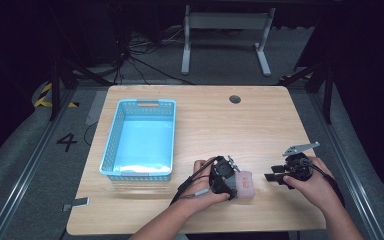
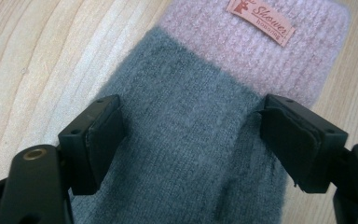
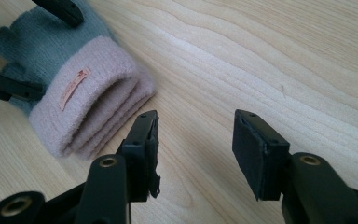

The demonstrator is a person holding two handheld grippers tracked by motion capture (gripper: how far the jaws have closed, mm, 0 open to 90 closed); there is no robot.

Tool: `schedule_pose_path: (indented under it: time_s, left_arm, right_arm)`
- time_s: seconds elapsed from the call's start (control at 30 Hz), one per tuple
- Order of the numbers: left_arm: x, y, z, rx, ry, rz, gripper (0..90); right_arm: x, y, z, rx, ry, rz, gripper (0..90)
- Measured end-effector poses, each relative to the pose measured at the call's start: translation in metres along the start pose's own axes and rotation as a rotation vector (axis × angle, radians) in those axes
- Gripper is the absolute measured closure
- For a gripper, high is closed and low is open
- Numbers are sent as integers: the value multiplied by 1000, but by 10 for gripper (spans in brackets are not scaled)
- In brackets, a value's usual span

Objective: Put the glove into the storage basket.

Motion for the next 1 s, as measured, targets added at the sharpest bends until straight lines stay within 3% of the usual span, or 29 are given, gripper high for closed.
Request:
schedule_pose_path:
  time_s: [0.37,0.53,0.63,0.73,0.77,0.83,1.0]
  left_arm:
    - [1,0,-1,14,9,-1,223]
    - [3,-2,-2,23,24,34,247]
    - [2,-3,-1,23,26,35,312]
    - [0,-4,-1,32,24,32,529]
    - [0,-5,-1,32,23,28,529]
    - [-1,-6,-1,24,20,24,646]
    - [-2,-5,-1,18,-1,14,706]
  right_arm:
    - [-1,0,0,0,-1,-1,507]
    - [1,0,0,0,-1,-3,505]
    - [1,1,0,-1,0,-4,504]
    - [1,1,0,-2,1,-3,504]
    - [1,1,1,-3,1,-3,504]
    - [2,2,2,-3,-1,-2,504]
    - [2,1,6,-6,-6,3,504]
Point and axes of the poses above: each handheld gripper's, and its own axes: x roughly forward along the jaws, z roughly out of its top, y roughly to its left, the point moved 9 cm from there along x, roughly forward along the jaws, and after that the axes turned 6 degrees about -z, right-handed, at the moved point
